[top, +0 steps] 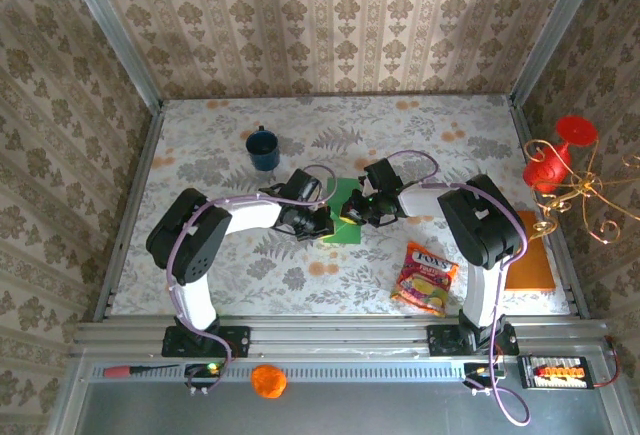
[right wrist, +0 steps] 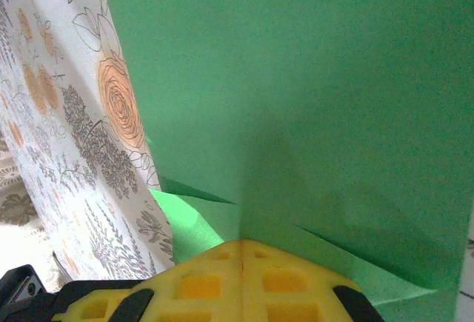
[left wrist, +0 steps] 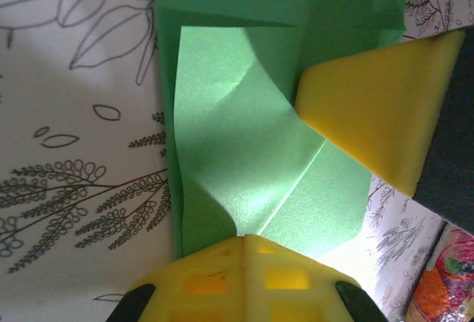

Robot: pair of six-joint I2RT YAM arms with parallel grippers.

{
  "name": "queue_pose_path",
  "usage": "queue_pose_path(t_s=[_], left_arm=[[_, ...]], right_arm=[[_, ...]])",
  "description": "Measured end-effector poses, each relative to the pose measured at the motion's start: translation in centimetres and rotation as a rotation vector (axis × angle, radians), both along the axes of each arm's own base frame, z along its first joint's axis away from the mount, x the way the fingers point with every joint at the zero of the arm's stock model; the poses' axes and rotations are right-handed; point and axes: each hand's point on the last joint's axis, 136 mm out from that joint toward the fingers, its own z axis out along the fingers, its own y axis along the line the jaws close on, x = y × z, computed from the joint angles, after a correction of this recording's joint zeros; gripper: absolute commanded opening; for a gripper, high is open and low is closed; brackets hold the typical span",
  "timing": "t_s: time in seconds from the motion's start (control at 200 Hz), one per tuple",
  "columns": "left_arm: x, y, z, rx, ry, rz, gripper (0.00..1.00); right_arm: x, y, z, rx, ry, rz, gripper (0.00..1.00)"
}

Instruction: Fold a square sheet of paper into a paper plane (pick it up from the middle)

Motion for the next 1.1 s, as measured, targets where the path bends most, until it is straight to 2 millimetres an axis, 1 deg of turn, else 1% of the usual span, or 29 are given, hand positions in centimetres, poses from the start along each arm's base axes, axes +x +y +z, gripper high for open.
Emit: queue_pose_path(t_s=[0.48, 0.77, 0.87, 1.02, 1.1], left_arm=[[0.9, 0.4, 0.1, -0.003, -0.013, 0.023, 0.0], [0.4, 0.6, -0.2, 0.011, 0.006, 0.018, 0.0], [0.4, 0.6, -0.3, 0.011, 0.009, 0.018, 0.0], [0.3, 0.6, -0.2, 0.015, 0.011, 0.016, 0.0], [0.3, 0.5, -0.2, 0.019, 0.016, 0.013, 0.0]], right_arm=[[0.0, 0.0, -0.1, 0.017, -0.009, 0.003, 0.0], [0.1, 0.1, 0.2, 0.006, -0.049, 0.049, 0.0], [0.2, 0.1, 1.0, -0.002, -0.075, 0.074, 0.0], [0.4, 0.6, 3.6, 0.01, -0.14, 0.105, 0.0], [0.1, 0.9, 4.3, 0.015, -0.155, 0.117, 0.0]])
